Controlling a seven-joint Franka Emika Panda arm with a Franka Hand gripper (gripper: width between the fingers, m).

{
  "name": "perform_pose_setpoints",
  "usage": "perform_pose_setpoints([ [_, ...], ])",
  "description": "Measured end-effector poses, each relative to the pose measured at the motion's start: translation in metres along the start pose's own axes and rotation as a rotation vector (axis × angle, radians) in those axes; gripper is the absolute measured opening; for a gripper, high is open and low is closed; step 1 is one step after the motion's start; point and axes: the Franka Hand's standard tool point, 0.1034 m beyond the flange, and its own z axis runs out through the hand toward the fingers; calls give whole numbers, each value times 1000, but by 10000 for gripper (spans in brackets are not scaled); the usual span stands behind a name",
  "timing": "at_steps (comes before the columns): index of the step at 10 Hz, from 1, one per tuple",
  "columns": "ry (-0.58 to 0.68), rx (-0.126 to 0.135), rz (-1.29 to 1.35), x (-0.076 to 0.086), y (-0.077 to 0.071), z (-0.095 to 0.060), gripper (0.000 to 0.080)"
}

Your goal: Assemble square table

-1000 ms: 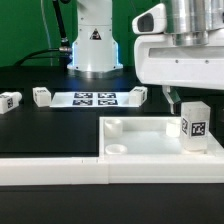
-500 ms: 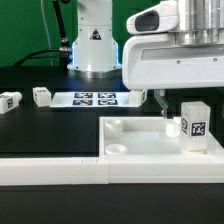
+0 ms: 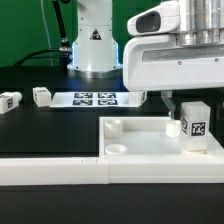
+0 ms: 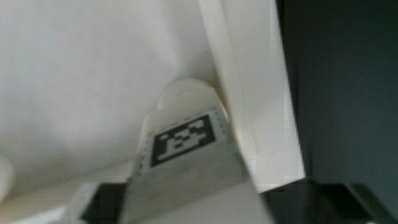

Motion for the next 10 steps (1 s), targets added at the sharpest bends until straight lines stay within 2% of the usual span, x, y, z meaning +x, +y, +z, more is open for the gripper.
perform_pose_setpoints([
  [2, -2, -3, 152, 1, 4, 1, 303],
  [5, -18, -10, 571, -3, 4, 2, 303],
  [7, -53, 71, 978, 0, 7, 4, 299],
  [9, -60, 76, 1003, -1, 7, 4, 299],
  [10, -59, 76, 980, -1, 7, 4, 413],
])
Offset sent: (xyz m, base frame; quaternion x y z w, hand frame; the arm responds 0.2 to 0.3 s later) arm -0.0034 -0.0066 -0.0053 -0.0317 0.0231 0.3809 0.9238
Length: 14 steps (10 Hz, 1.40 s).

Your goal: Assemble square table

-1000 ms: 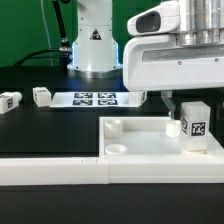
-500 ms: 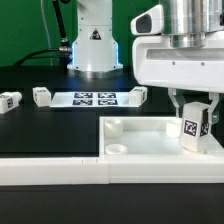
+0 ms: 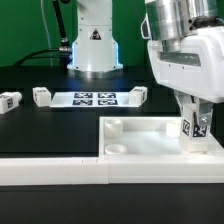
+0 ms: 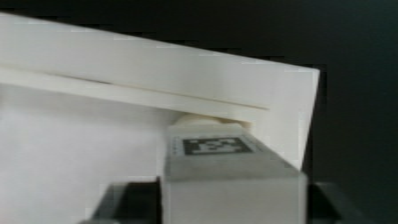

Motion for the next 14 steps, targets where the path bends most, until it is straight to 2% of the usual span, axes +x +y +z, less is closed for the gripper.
perform_pose_setpoints([
  [1, 1, -1, -15, 0, 0, 0, 413],
  [2, 17, 4, -203, -1, -2, 0, 583],
  [3, 24, 1, -355, -3, -3, -1, 583],
  [4, 24, -1, -427, -7, -3, 0, 637],
  [7, 26, -5, -618, -5, -2, 0, 648],
  [8, 49, -23, -834, -2, -3, -1, 649],
  [9, 77, -51, -1062, -1, -7, -4, 649],
  [11, 73, -82, -1341, 0, -5, -1, 649],
  [14, 80, -72, -1316, -3, -5, 1, 607],
])
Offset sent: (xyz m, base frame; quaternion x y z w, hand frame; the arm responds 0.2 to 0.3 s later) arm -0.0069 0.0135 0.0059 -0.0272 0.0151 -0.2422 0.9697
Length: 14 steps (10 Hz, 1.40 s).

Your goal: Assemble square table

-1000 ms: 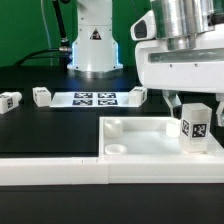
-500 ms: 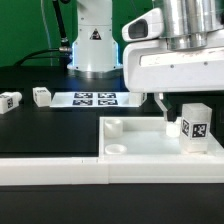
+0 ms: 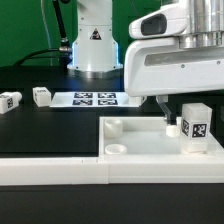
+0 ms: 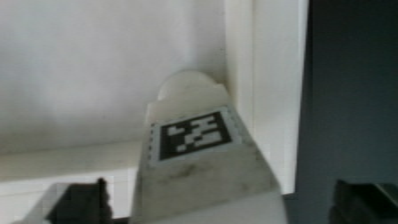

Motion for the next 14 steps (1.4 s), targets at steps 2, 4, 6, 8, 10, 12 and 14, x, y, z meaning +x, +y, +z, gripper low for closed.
perform_pose_setpoints([
  [2, -1, 2, 134, 0, -1, 0, 324],
  [4, -2, -2, 289, 0, 3, 1, 295],
  [6, -1, 1, 565, 1, 6, 0, 295],
  [8, -19, 23, 942, -1, 8, 1, 295],
  [10, -51, 64, 1233, -1, 9, 3, 295],
  [12, -63, 70, 1409, -5, 2, 3, 295],
  [14, -61, 51, 1250, -7, 0, 3, 295],
])
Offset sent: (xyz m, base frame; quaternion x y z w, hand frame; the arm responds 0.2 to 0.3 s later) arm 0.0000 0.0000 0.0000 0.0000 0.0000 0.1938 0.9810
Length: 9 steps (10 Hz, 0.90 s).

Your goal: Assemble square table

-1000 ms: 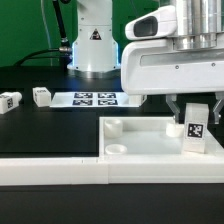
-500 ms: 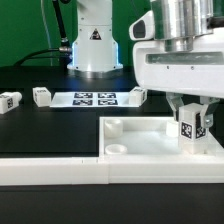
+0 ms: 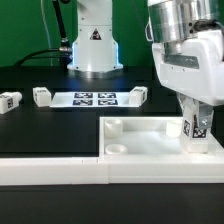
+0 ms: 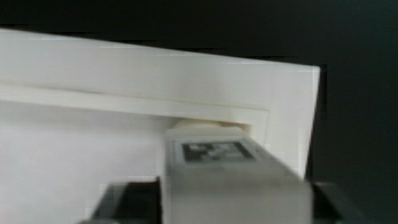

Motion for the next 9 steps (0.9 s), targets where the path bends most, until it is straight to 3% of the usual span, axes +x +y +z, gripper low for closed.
perform_pose_setpoints([
  [1, 12, -39, -218, -7, -2, -1, 463],
  [2, 6, -41, -353, -8, -8, -2, 589],
  [5, 8, -39, -510, -6, -8, -1, 647],
  [6, 14, -47, -687, -2, -7, -1, 647],
  [7, 21, -71, -895, 5, -4, -1, 647],
  [9, 25, -150, -1246, 2, -8, -8, 649],
])
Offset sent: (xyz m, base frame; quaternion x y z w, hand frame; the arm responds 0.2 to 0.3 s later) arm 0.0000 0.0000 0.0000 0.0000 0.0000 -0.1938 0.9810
